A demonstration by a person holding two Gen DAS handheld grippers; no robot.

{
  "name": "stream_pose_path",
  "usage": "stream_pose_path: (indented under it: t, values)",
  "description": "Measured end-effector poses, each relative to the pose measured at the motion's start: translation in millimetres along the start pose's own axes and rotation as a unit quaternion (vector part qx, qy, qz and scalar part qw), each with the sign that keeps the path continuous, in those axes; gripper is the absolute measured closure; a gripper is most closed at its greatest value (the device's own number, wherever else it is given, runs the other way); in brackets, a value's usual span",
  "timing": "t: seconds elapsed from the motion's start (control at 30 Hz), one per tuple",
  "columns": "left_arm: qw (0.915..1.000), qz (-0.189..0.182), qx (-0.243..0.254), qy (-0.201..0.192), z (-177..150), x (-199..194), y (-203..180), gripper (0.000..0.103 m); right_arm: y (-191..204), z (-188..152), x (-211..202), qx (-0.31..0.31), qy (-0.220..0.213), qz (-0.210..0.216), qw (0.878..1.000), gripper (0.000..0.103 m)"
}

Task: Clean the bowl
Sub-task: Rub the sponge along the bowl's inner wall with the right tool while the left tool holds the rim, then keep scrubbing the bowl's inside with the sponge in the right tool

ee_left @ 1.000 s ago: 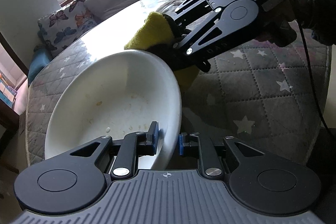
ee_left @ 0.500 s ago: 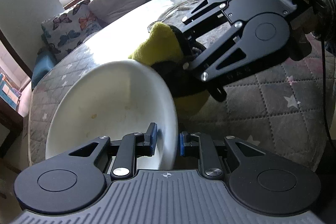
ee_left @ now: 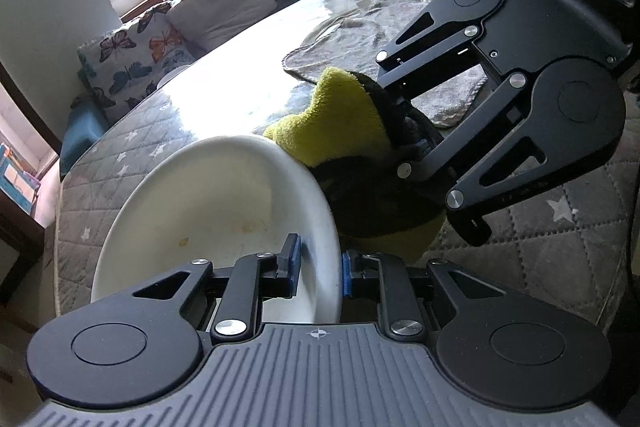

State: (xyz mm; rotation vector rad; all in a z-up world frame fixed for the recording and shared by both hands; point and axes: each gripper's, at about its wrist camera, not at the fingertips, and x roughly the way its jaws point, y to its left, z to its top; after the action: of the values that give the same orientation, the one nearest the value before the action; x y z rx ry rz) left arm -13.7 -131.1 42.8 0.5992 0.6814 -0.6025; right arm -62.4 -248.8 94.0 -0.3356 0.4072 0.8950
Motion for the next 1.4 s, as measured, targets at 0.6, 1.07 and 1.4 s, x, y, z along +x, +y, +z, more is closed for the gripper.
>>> stream_pose_path:
  t: [0.6, 1.07, 1.4]
  values:
    - [0.9999, -0.010, 0.012, 0.001, -15, -10, -6, 0.085, -15, 0, 17, 0.007, 0.001, -0.025, 1.000, 0.078]
    - [0.9999, -0.012, -0.003, -0.002, -18, -11, -7, 0.084, -15, -3, 15, 0.018, 0.005, -0.031, 0.999, 0.079]
    - [0.9999, -0.013, -0.006, -0.007, -17, -14, -5, 0.085, -2, -4, -1, 0.020, -0.003, -0.015, 1.000, 0.079]
